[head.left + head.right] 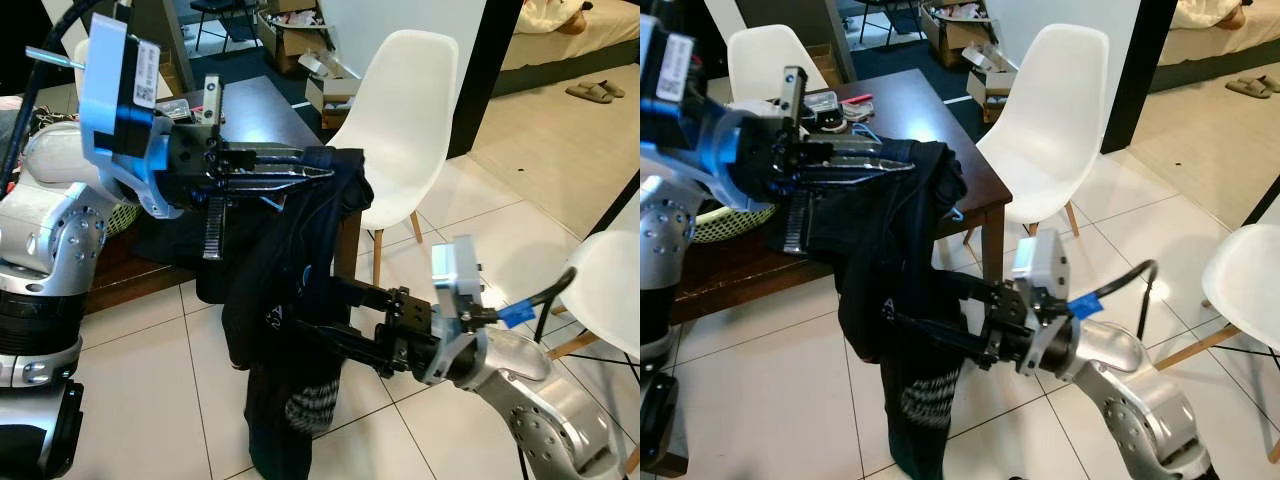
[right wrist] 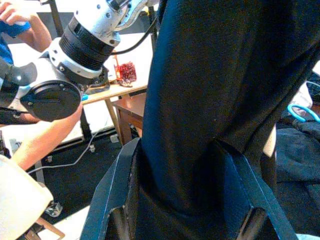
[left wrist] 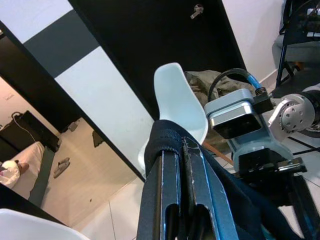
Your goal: Hang hanger
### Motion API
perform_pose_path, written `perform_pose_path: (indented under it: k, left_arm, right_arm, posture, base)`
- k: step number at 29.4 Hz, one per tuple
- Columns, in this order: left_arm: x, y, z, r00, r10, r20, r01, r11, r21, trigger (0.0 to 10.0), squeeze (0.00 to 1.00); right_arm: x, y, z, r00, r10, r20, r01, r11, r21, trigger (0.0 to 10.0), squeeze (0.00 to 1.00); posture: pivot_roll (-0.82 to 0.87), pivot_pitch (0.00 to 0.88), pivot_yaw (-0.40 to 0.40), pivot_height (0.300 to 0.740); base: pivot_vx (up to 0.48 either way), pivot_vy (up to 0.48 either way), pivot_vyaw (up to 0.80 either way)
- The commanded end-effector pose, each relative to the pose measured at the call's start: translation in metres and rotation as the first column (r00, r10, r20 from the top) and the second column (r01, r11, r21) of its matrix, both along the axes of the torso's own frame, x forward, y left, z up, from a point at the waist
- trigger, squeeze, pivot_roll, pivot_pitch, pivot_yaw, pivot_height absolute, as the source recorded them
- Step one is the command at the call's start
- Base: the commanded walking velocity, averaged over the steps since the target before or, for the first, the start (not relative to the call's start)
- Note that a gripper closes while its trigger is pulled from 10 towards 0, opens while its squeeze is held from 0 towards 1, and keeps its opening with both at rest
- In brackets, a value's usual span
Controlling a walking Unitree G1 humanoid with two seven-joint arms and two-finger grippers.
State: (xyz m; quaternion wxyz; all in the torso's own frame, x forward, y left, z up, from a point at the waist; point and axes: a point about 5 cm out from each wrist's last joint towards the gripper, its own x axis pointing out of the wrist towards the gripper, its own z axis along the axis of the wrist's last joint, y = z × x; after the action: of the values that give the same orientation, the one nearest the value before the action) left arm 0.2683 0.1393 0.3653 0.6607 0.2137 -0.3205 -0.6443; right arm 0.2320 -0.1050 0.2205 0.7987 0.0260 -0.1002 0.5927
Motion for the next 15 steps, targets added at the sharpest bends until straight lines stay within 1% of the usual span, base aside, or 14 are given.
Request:
perform_pose_path:
  k: [1,2,3,5,7,8,13,15]
  left_arm:
    - [-0.005,-0.001,0.006,0.999,-0.009,0.038,0.009,1.000,-0.009,10.0,0.00]
    - [-0.005,-0.001,0.006,0.999,-0.009,0.038,0.009,1.000,-0.009,10.0,0.00]
    - [-0.005,-0.001,0.005,0.999,-0.010,0.041,0.010,1.000,-0.008,10.0,0.00]
    - [-0.005,-0.001,0.005,0.999,-0.010,0.041,0.010,1.000,-0.008,10.0,0.00]
    - [-0.006,-0.002,0.005,0.999,-0.009,0.044,0.009,1.000,-0.008,10.0,0.00]
    - [-0.006,-0.001,0.004,0.999,-0.008,0.045,0.008,1.000,-0.005,10.0,0.00]
    - [-0.007,-0.001,0.003,0.999,-0.006,0.044,0.006,1.000,-0.002,10.0,0.00]
    - [-0.007,0.003,0.002,0.999,0.003,0.037,-0.004,1.000,0.006,10.0,0.00]
  right_arm:
    - [-0.001,0.006,0.000,1.000,0.011,-0.013,-0.011,1.000,0.005,10.0,0.00]
    - [-0.001,0.006,0.000,1.000,0.011,-0.013,-0.011,1.000,0.005,10.0,0.00]
    - [0.001,0.007,0.002,1.000,0.004,-0.013,-0.003,1.000,0.021,0.0,0.00]
    - [0.001,0.007,0.002,1.000,0.004,-0.013,-0.003,1.000,0.021,0.0,0.00]
    - [0.003,0.007,0.004,1.000,-0.008,-0.012,0.008,0.999,0.035,0.0,0.00]
    - [0.006,0.005,0.007,1.000,-0.025,-0.009,0.026,0.998,0.058,0.0,0.00]
    - [0.008,0.004,0.009,0.999,-0.044,0.000,0.044,0.996,0.079,0.0,0.00]
    - [0.012,0.000,0.016,0.997,-0.073,0.013,0.071,0.990,0.125,0.0,0.00]
  posture:
    - [0.01,0.115,0.063,0.740]
    - [0.01,0.115,0.063,0.740]
    - [0.01,0.117,0.061,0.740]
    - [0.01,0.117,0.061,0.740]
    - [0.01,0.118,0.058,0.740]
    - [0.01,0.118,0.057,0.740]
    - [0.01,0.119,0.056,0.740]
    - [0.01,0.119,0.055,0.740]
  base:
    - [0.000,0.000,0.00]
    - [0.000,0.000,0.00]
    - [0.000,0.000,0.00]
    - [0.000,0.000,0.00]
    - [0.000,0.000,0.00]
    - [0.000,0.000,0.00]
    - [0.000,0.000,0.00]
    - [0.000,0.000,0.00]
